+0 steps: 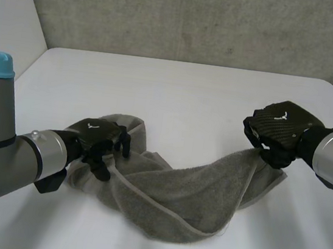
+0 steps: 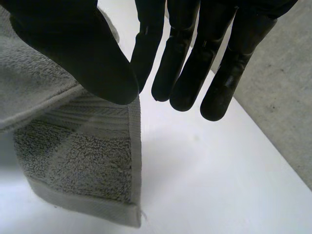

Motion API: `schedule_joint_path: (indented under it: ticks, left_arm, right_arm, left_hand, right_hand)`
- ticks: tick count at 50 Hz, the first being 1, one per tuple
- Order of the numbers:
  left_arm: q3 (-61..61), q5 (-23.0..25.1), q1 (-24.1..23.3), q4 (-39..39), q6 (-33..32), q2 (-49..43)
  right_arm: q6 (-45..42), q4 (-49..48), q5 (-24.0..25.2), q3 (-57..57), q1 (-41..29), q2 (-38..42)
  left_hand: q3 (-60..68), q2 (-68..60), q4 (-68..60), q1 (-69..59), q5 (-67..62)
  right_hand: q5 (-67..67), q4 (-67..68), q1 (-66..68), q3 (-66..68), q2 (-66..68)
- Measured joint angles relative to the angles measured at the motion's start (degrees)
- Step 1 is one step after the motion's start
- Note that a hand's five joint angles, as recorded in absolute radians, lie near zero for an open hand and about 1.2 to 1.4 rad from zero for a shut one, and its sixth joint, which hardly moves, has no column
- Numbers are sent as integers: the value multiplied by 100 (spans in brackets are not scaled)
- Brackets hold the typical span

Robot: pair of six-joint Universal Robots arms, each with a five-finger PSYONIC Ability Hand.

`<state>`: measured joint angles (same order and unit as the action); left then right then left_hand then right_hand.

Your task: Fold the towel.

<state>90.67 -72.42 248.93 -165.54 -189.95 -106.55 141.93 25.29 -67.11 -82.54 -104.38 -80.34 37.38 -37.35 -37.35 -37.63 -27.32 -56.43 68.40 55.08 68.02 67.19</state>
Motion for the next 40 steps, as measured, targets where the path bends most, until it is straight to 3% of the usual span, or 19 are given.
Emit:
schedule_joint_path:
  ticks: [14, 17, 22, 35, 40]
  left_arm:
    - [322, -14, 36, -213, -614, -97]
    - [390, -54, 5, -222, -770, -139]
    - [300, -149, -18, -235, -844, -106]
    - [-1870, -309, -13, -652, -821, -34]
    - [-3943, -686, -9, -1251, -777, -418]
  right_arm:
    - [-16, -146, 18, -290, -3, -22]
    - [-28, -206, -9, -288, -11, 8]
    - [-202, -353, -78, -218, -44, 177]
    - [-594, -840, -1113, 1613, -451, 1346]
    - [187, -2789, -1757, 2904, -710, 1347]
  left_hand:
    - [113, -115, -117, -98, -116]
    - [2209, -2219, -2188, -2220, -2193]
    - [2936, -2952, -2947, -2771, -2871]
    - [3225, -3229, -3228, -2938, -3107]
    - [3227, -3231, -3237, -2941, -3115]
  right_hand:
    - [-8, 0, 0, 0, 0]
    - [-10, 0, 0, 0, 0]
    - [-13, 0, 0, 0, 0]
    - [-14, 0, 0, 0, 0]
    - [-14, 2, 0, 0, 0]
